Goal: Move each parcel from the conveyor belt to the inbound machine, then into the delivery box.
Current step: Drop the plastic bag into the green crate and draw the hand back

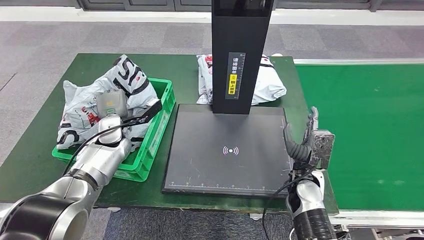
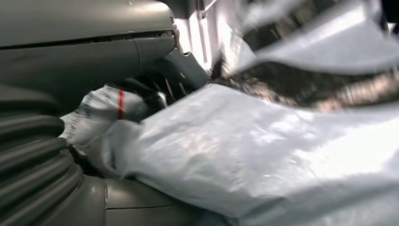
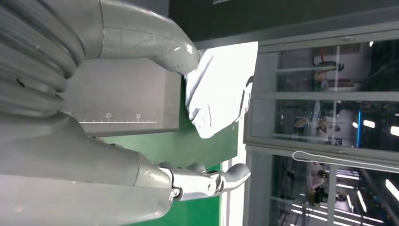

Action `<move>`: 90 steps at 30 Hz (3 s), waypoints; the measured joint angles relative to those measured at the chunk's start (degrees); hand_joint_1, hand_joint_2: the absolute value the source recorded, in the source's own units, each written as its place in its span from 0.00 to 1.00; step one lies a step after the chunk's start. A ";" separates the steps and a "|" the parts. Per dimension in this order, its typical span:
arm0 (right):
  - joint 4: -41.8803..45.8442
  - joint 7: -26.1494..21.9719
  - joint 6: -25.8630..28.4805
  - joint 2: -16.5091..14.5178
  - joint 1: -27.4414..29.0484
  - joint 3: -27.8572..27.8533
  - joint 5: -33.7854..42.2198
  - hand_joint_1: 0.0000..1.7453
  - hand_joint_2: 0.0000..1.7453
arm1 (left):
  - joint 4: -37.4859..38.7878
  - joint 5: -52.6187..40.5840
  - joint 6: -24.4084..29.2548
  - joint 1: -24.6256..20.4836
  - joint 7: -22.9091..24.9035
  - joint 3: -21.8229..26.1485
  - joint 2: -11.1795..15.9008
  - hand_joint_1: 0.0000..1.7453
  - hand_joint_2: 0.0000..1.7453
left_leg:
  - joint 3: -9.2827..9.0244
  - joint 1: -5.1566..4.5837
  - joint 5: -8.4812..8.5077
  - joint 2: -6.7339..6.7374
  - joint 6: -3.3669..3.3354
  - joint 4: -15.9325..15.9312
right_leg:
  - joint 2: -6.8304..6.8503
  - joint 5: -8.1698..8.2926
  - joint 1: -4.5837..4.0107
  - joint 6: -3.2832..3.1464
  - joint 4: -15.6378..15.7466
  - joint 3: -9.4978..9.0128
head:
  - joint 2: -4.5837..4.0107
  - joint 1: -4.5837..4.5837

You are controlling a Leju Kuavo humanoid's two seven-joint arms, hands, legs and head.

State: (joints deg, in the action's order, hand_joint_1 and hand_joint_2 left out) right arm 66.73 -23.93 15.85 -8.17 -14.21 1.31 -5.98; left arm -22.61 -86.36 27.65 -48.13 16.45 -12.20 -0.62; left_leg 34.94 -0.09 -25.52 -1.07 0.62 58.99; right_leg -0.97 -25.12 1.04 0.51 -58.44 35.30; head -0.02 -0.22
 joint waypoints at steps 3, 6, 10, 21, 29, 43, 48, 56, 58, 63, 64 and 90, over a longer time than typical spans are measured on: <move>0.12 0.05 -0.58 0.01 0.50 -0.15 0.15 0.00 1.00 | -1.17 3.41 7.53 0.14 -5.68 3.00 0.25 0.00 0.00 | 0.01 0.00 0.00 0.00 0.00 0.00 | 0.00 0.00 0.00 0.00 0.00 0.00 | 0.00 0.00; 0.34 0.07 -0.86 0.09 1.13 -0.15 0.82 0.00 1.00 | -4.15 9.45 11.87 0.88 -13.76 7.02 0.28 0.00 0.00 | 0.01 0.00 -0.01 -0.01 0.01 0.00 | 0.00 -0.01 0.00 0.00 0.00 0.01 | 0.01 0.00; 0.35 -0.08 -1.48 0.35 2.00 -0.15 1.44 0.00 1.00 | -7.44 16.61 12.30 2.70 -22.07 11.75 -0.31 0.00 0.00 | 0.01 0.00 -0.03 0.01 0.01 0.00 | -0.01 -0.02 0.00 -0.01 0.01 0.04 | 0.01 0.00; 0.57 -0.07 -1.98 0.64 4.38 -0.15 1.70 0.00 1.00 | -9.35 20.72 11.49 5.01 -24.79 15.97 -1.45 0.00 0.00 | 0.03 0.01 -0.02 0.00 0.01 0.00 | 0.00 -0.02 0.00 -0.01 0.01 0.03 | 0.00 0.00; 2.15 1.62 -2.61 0.66 5.31 -0.15 1.16 0.00 1.00 | -8.71 22.30 7.65 4.89 -24.21 16.21 -1.72 0.00 0.00 | 0.03 0.01 -0.03 -0.01 0.01 0.00 | 0.00 -0.02 -0.01 -0.01 0.01 0.05 | 0.01 0.00; 3.87 2.03 -5.93 1.05 6.56 -0.15 1.23 0.00 1.00 | -9.40 57.07 -25.35 3.32 -39.20 23.84 -4.99 0.00 0.00 | 0.04 0.00 -0.02 0.01 0.01 0.00 | 0.00 -0.01 -0.01 0.00 0.01 0.05 | 0.01 0.00; 3.87 2.00 -6.64 1.05 6.32 -0.15 1.34 0.00 1.00 | -9.54 61.90 -27.62 3.08 -40.31 26.13 -5.08 0.00 0.00 | 0.05 0.04 -0.02 0.00 0.02 -0.01 | 0.00 -0.02 -0.04 -0.01 0.00 0.05 | 0.02 0.00; 3.86 0.81 -4.92 1.03 5.48 0.38 0.85 0.00 1.00 | -14.22 63.09 -9.75 3.67 -42.16 25.26 -5.58 0.00 0.00 | 0.08 0.06 -0.02 -0.07 0.02 0.00 | 0.04 -0.02 -0.04 0.00 0.01 0.03 | 0.02 0.00; 3.85 0.80 -4.75 1.02 5.26 0.50 0.85 0.00 1.00 | -14.92 63.14 -9.33 3.85 -42.08 25.05 -5.62 0.00 0.00 | 0.09 0.06 -0.02 -0.11 0.02 0.00 | 0.08 -0.02 -0.04 0.00 0.01 0.02 | 0.01 0.00; 3.67 -0.75 -3.42 0.93 4.54 0.95 0.85 0.00 1.00 | -16.26 65.36 -5.66 4.28 -44.59 24.57 -5.67 0.00 0.00 | 0.10 0.06 -0.02 -0.09 0.02 0.00 | 0.08 -0.02 -0.05 -0.01 0.01 0.02 | 0.01 0.00; 3.57 -1.42 -2.77 0.90 4.26 1.22 0.79 0.00 1.00 | -16.94 65.72 -4.14 4.57 -45.93 24.22 -5.73 0.00 0.00 | 0.10 0.06 -0.02 -0.08 0.02 0.00 | 0.07 -0.02 -0.05 -0.01 0.01 0.03 | 0.01 0.00; 3.37 -7.97 5.81 -1.61 -1.56 15.22 -0.69 0.00 1.00 | -30.40 72.16 -8.04 13.08 -44.94 -8.28 -14.55 0.00 1.00 | 0.14 0.02 -0.02 -0.16 0.00 0.00 | 0.16 -0.02 -0.02 0.00 0.03 0.06 | 0.01 0.00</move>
State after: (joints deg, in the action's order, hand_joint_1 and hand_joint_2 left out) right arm 70.10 -31.90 21.66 -9.79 -15.77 16.53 -6.67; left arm -53.01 -14.20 19.61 -35.05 -28.49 -20.48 -15.18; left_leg 35.08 -0.07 -25.54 -1.23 0.62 59.00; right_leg -0.81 -25.15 1.02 0.51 -58.41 35.35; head -0.01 -0.22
